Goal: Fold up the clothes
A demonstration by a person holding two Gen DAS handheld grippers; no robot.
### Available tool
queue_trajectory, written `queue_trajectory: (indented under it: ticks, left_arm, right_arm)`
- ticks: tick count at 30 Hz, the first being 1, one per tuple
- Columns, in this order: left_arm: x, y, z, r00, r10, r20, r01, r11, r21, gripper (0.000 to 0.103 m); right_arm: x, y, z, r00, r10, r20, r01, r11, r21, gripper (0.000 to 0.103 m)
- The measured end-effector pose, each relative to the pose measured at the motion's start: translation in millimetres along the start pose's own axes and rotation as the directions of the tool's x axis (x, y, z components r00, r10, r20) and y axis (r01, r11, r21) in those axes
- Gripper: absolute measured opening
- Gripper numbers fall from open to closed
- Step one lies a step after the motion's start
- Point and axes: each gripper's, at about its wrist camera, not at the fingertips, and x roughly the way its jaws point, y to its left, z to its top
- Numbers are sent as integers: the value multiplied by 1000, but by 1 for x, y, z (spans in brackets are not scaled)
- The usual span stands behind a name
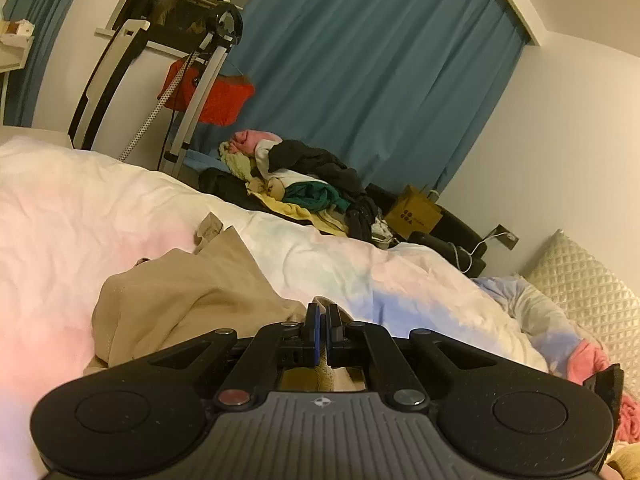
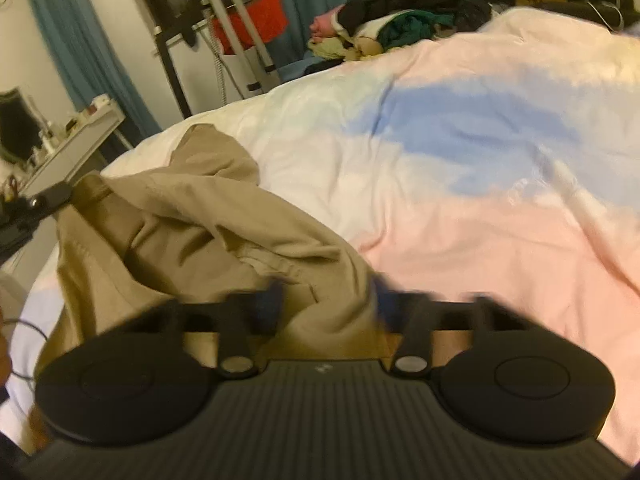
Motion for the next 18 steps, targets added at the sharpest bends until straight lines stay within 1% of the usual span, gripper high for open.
queue_trajectory:
  ticks: [2, 4, 6, 7, 8, 9, 10, 12, 14, 15, 16, 17, 18]
  left_arm:
    - [-3, -2, 1, 1000, -18, 11, 18, 1000, 4, 3]
    - [-5, -5, 1, 999, -44, 24, 43, 999, 10, 3]
    - [-7, -8, 1, 997, -70, 34, 70, 997, 19, 3]
    - [-7, -10, 1, 996, -81, 36, 80, 997, 23, 2]
    - [-5, -12, 0, 996, -83, 31, 82, 996, 31, 2]
    - [-4, -14, -2, 996, -85, 26, 84, 996, 37, 2]
    - [-1, -16, -3, 996, -85, 19, 84, 996, 42, 2]
    - [2, -19, -6, 996, -88, 3, 88, 995, 54, 2]
    - [5, -24, -9, 996, -87, -9, 87, 994, 69, 2]
    - [7, -27, -11, 996, -85, -15, 86, 993, 78, 2]
    - [7, -28, -13, 996, -85, -17, 86, 993, 85, 2]
    - [8, -31, -15, 996, -86, -18, 87, 992, 91, 2]
    - [8, -31, -15, 996, -88, -18, 89, 991, 95, 2]
  right_arm:
    - [-6, -3, 3, 999, 22, 29, -23, 999, 32, 8]
    - [-25, -4, 11, 993, 39, 112, -44, 998, 42, 7]
    - [-38, -15, 19, 981, 65, 183, -84, 991, 103, 7]
    - [-39, -23, 21, 978, 51, 202, -80, 987, 139, 7]
    - [-37, -32, 23, 977, 19, 212, -57, 982, 178, 7]
    - [-33, -39, 24, 978, -18, 210, -26, 978, 208, 7]
    - [-25, -45, 23, 981, -60, 184, 17, 974, 227, 8]
    - [-3, -57, 20, 985, -138, 104, 106, 959, 263, 10]
    - [11, -63, 17, 983, -180, 45, 160, 947, 280, 11]
    - [14, -63, 16, 981, -193, 31, 177, 943, 280, 14]
    - [12, -60, 16, 978, -207, 38, 190, 944, 269, 22]
    - [7, -55, 17, 973, -221, 62, 200, 948, 248, 28]
    - [0, -51, 18, 967, -236, 101, 209, 952, 224, 49]
